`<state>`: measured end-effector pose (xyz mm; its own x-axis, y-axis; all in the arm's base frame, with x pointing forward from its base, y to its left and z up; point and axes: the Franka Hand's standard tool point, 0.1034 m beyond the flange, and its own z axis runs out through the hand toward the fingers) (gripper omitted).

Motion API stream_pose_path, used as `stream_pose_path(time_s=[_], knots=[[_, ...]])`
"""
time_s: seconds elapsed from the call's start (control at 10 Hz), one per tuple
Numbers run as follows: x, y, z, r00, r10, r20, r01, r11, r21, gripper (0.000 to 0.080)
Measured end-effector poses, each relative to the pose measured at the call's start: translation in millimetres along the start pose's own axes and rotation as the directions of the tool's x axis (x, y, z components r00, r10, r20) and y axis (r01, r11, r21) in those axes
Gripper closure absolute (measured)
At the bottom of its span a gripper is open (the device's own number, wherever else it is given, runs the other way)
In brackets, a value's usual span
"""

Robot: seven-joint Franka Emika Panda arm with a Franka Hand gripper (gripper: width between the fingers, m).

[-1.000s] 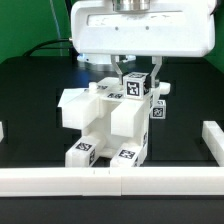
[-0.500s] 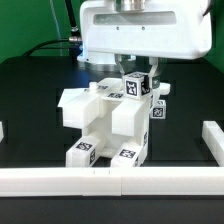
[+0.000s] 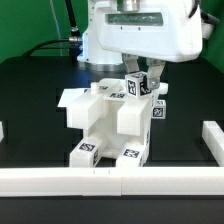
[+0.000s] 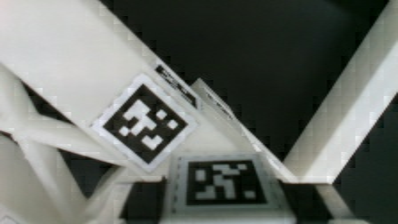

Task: Assemble chair

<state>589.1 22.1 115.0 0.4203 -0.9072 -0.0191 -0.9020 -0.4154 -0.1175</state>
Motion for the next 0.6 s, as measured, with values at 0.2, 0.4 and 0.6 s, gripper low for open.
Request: stream_pose_path(time_s=[0.2, 0.4, 0.6], knots=[[-2.4, -1.0, 0.3, 0.995, 0.1, 0.007, -0.1, 0.995, 0.004, 0.0511], [-5.6, -2.4, 0.5, 0.972, 0.236, 0.019, -0.236, 0.972, 0.007, 0.0511], [-7.9, -3.4, 0.7, 0.952, 0.306, 0.027, -0.306, 0.952, 0.007, 0.0511]])
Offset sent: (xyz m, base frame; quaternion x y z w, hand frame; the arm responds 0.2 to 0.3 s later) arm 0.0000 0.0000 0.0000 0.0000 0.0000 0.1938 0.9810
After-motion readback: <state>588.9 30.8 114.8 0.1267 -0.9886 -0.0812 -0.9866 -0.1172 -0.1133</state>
